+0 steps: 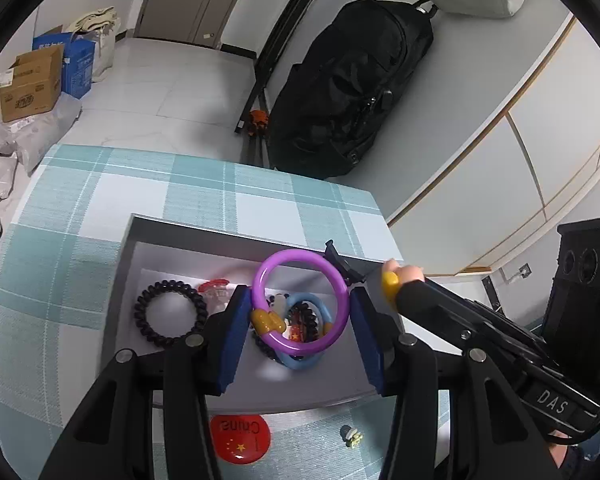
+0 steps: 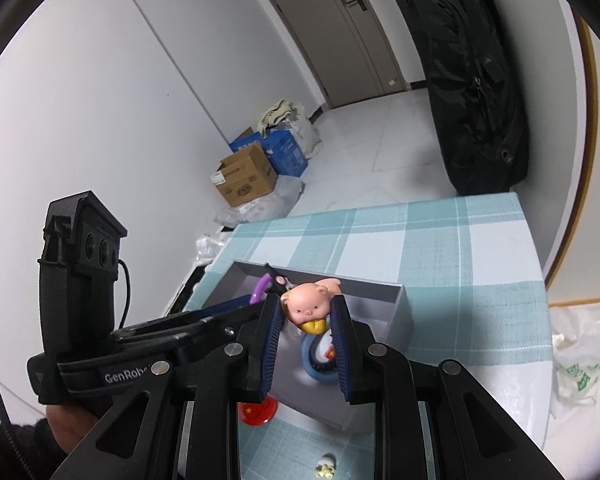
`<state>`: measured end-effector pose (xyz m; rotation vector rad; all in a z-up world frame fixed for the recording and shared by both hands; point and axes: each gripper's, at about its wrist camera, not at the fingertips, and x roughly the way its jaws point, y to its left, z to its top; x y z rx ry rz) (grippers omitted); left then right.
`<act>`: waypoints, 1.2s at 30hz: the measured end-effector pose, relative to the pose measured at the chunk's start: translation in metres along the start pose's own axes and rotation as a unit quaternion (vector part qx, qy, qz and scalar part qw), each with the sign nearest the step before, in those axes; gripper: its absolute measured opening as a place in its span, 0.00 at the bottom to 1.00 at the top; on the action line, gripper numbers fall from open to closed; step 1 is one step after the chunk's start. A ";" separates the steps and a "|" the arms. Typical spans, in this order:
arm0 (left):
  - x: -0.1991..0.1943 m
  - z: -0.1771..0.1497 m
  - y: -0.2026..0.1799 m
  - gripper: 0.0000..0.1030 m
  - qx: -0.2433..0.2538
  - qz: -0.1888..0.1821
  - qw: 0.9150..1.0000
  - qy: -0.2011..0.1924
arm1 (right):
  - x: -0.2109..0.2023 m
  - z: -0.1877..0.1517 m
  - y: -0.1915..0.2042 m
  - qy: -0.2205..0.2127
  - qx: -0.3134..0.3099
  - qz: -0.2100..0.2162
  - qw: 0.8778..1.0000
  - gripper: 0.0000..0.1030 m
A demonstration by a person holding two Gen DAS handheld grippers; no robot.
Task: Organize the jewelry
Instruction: 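Lower purple ring and pig into the box and open both tools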
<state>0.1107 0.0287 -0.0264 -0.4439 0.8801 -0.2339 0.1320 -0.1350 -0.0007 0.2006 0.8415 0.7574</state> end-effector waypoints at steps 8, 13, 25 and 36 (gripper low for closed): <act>0.006 0.000 0.003 0.43 -0.013 -0.010 1.000 0.013 | 0.005 0.001 -0.006 0.005 0.015 -0.010 1.000 0.23; 0.010 0.000 0.003 0.43 -0.016 -0.012 1.000 0.019 | 0.008 0.002 -0.009 0.008 0.020 -0.015 1.000 0.23; 0.005 0.003 0.005 0.57 -0.023 -0.048 0.998 0.015 | -0.002 0.003 -0.012 -0.022 0.033 -0.025 0.999 0.64; -0.008 -0.003 0.006 0.66 0.004 -0.021 1.000 0.001 | -0.021 -0.004 -0.026 -0.021 0.048 -0.058 0.997 0.82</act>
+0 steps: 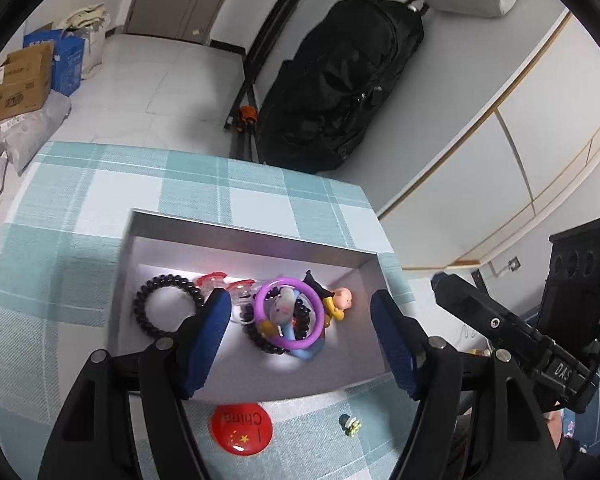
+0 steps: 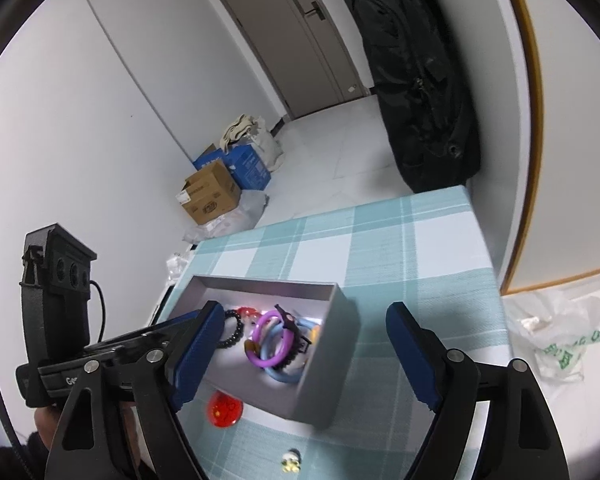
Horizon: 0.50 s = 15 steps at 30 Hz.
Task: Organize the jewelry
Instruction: 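Lower purple ring and pig into the box and open both tools, then withdraw both tools and lower the right tool onto the yellow charm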
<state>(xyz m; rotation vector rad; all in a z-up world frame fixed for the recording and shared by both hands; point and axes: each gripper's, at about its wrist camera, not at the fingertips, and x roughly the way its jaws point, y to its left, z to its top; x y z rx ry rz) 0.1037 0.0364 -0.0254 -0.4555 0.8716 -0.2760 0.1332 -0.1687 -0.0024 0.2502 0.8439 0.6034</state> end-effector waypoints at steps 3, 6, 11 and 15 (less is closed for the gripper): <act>-0.010 -0.004 0.002 0.66 -0.002 -0.001 1.000 -0.015 | -0.005 -0.004 -0.003 0.003 0.010 0.000 1.000 0.83; -0.024 -0.010 -0.002 0.66 0.010 0.007 0.999 -0.033 | -0.008 -0.008 0.000 0.001 0.000 -0.002 1.000 0.85; -0.043 -0.028 -0.007 0.68 0.025 0.033 0.998 -0.045 | -0.004 -0.020 0.007 0.021 -0.008 -0.017 1.000 0.89; -0.049 -0.039 -0.003 0.71 0.019 0.062 0.997 -0.047 | -0.003 -0.031 0.012 0.041 -0.016 -0.027 0.999 0.89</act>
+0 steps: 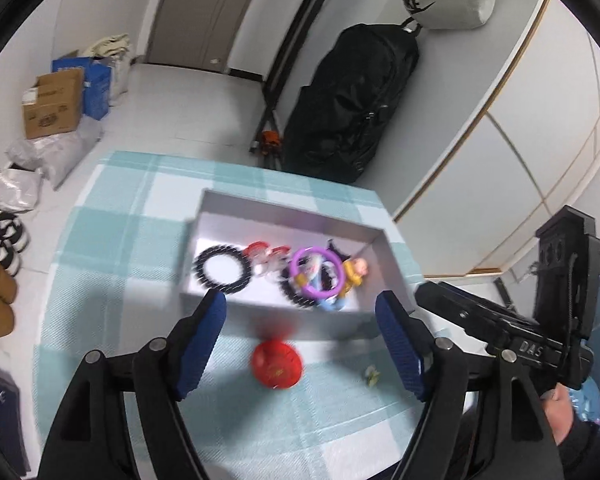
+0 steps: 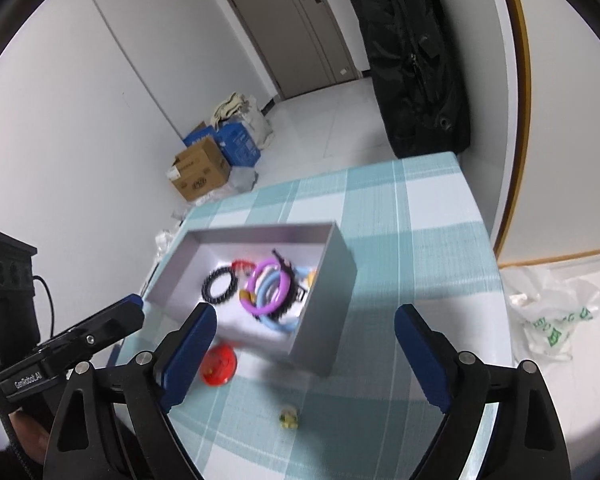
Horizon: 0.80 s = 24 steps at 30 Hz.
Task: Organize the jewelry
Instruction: 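Withdraw both tools and lower the right tool onto the yellow charm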
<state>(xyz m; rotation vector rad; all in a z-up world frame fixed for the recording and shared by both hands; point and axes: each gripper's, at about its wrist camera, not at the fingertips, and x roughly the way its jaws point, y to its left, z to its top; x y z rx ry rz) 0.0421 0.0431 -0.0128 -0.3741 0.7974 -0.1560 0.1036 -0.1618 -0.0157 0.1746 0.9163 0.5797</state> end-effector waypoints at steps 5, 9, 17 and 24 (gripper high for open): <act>-0.009 -0.009 0.001 0.72 0.012 0.047 0.999 -0.019 | 0.001 -0.017 0.009 0.032 -0.036 -0.015 0.999 0.89; -0.009 -0.018 0.005 0.75 0.021 0.074 0.997 -0.015 | 0.007 -0.030 0.020 0.058 -0.088 -0.043 0.994 0.89; -0.011 -0.028 0.018 0.76 0.022 0.117 0.992 -0.028 | 0.028 -0.051 0.027 0.120 -0.136 -0.066 0.981 0.88; -0.011 -0.033 0.020 0.76 0.027 0.116 0.993 -0.016 | 0.041 -0.060 0.033 0.142 -0.163 -0.074 0.974 0.81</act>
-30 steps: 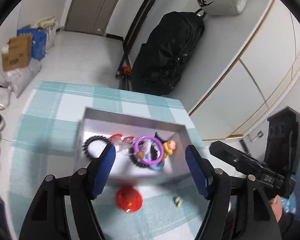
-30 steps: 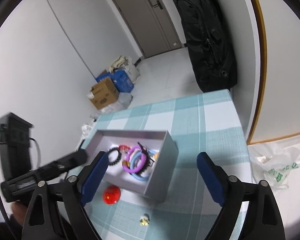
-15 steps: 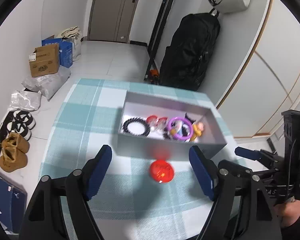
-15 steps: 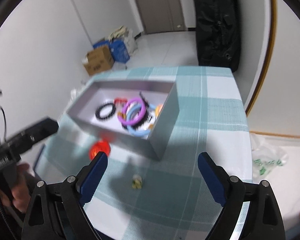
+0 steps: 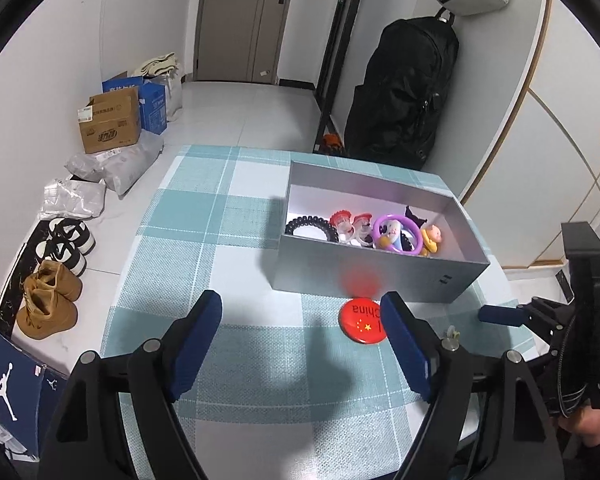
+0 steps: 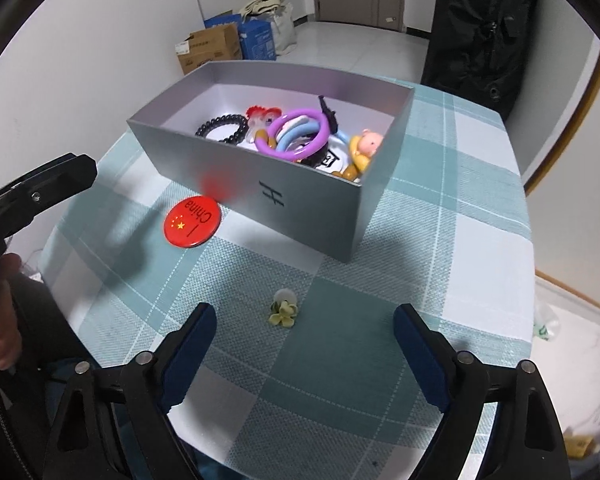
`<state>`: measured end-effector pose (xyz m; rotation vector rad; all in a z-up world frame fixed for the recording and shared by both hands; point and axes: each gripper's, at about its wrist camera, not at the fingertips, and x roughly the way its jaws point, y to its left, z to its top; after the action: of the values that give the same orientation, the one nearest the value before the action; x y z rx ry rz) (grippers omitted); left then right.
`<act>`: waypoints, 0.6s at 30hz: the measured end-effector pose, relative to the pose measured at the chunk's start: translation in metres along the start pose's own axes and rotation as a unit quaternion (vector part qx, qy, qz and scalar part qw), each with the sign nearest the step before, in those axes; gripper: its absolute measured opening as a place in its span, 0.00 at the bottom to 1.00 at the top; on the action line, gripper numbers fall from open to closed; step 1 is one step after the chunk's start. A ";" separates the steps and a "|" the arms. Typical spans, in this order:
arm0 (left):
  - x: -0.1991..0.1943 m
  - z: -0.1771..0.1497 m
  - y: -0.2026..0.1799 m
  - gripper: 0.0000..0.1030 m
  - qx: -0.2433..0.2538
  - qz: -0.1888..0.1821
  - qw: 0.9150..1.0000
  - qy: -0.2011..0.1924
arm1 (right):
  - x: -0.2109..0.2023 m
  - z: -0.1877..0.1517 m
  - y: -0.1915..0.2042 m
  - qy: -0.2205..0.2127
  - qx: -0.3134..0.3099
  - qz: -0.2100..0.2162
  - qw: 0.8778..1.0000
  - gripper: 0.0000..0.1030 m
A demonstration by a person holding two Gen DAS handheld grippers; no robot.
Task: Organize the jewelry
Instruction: 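Withdraw both tools and lower the right tool onto the yellow charm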
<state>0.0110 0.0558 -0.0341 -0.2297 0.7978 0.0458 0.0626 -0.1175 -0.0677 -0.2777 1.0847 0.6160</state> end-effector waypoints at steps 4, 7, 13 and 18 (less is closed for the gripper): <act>0.002 -0.001 -0.001 0.76 0.003 0.004 1.000 0.008 | 0.002 -0.002 0.012 -0.002 -0.035 -0.030 0.999 0.68; 0.000 0.000 0.001 0.76 -0.003 0.000 1.000 0.004 | -0.001 -0.002 0.015 -0.009 -0.045 -0.021 0.999 0.51; 0.005 -0.002 0.000 0.76 -0.007 -0.010 1.000 0.015 | -0.004 -0.003 0.023 -0.012 -0.066 -0.028 0.997 0.12; 0.010 -0.005 -0.007 0.76 0.003 -0.022 0.999 0.030 | -0.006 -0.004 0.025 -0.010 -0.060 -0.026 0.998 0.12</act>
<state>0.0156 0.0475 -0.0432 -0.2439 0.8531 -0.0040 0.0433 -0.1014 -0.0620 -0.4016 1.0199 0.6378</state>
